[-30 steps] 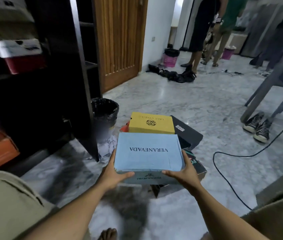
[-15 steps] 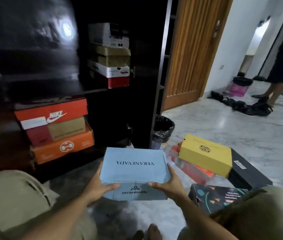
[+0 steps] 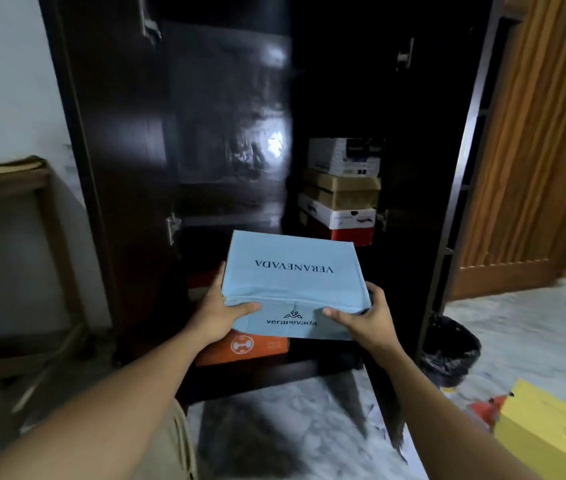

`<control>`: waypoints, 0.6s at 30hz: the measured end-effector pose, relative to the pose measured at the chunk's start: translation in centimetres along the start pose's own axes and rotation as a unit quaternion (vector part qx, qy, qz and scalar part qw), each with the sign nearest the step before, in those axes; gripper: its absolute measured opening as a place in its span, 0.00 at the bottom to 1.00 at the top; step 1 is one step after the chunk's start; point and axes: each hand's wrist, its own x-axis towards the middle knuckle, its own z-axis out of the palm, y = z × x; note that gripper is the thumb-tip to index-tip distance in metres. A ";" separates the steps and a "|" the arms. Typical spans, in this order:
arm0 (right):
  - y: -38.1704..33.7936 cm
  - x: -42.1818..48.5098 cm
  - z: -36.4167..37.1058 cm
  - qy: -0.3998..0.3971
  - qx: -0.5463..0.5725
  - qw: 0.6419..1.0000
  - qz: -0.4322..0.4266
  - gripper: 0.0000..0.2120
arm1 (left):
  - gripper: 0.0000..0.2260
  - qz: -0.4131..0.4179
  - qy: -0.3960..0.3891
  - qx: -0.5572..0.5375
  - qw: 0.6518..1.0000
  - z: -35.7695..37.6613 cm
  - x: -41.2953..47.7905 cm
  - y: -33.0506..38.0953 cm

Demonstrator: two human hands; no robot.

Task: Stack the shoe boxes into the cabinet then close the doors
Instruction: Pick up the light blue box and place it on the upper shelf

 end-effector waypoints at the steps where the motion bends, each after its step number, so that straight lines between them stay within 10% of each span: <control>1: -1.0 1.4 0.4 -0.005 0.000 1.000 -0.015 0.44 | 0.38 0.001 0.026 0.003 1.000 -0.2 1.0 0.5; 6: -3.7 8.3 3.0 -0.019 -0.014 0.996 -0.085 0.28 | 0.40 -0.017 0.162 0.039 0.986 -1.2 6.1 1.1; 18: -0.1 18.3 11.3 -0.027 -0.035 0.995 -0.091 0.28 | 0.37 -0.048 0.379 0.138 0.914 -2.0 13.3 -3.2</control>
